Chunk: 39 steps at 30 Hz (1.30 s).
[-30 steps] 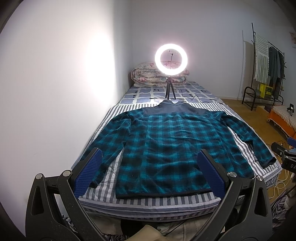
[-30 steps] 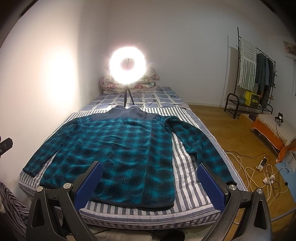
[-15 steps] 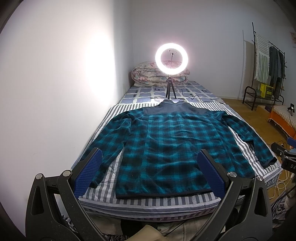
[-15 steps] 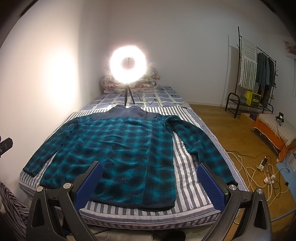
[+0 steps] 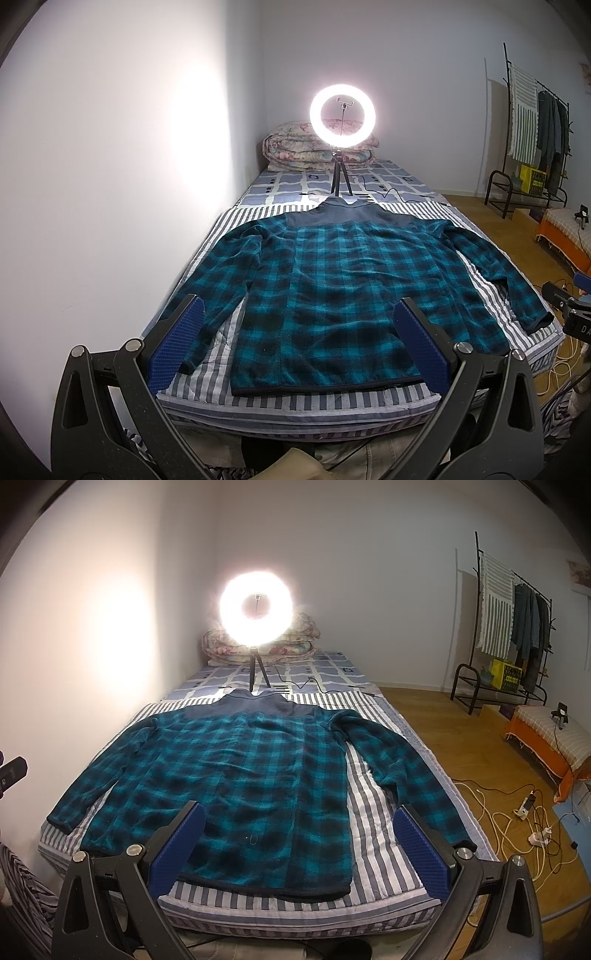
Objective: Fold large clothes
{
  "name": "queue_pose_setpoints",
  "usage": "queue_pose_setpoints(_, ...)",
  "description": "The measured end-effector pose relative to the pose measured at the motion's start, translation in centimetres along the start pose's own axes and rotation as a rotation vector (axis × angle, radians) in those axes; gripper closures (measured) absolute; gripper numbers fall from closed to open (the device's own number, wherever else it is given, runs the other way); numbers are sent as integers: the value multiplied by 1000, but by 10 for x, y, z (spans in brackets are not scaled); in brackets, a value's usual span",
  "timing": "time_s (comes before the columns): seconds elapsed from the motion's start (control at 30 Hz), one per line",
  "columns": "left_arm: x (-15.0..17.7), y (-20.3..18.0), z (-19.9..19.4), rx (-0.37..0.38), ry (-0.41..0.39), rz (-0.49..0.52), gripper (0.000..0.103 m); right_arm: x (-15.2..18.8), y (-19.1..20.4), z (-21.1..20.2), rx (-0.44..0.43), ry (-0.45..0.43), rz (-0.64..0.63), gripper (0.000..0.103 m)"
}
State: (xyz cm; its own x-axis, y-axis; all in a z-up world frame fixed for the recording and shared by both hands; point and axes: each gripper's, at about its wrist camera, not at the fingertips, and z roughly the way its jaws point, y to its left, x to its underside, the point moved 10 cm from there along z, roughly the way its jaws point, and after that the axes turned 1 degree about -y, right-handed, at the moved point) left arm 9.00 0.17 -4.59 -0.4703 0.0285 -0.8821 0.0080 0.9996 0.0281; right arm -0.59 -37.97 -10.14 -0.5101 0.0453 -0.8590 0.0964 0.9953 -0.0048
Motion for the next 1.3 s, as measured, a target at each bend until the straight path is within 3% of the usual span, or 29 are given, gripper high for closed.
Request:
queue_pose_setpoints(0.67,6,4,3,-16,11,-4,0,-11,6,11,-20,2,-10,0)
queue_pose_setpoints(1.1,18,47,23,-78,49,-34,0,-44,59,43,-46,-18,-90,0)
queue_pose_setpoints(1.3,27,78,25,-113,40,-98,0,-56,104,63,-118,-41,-136,0)
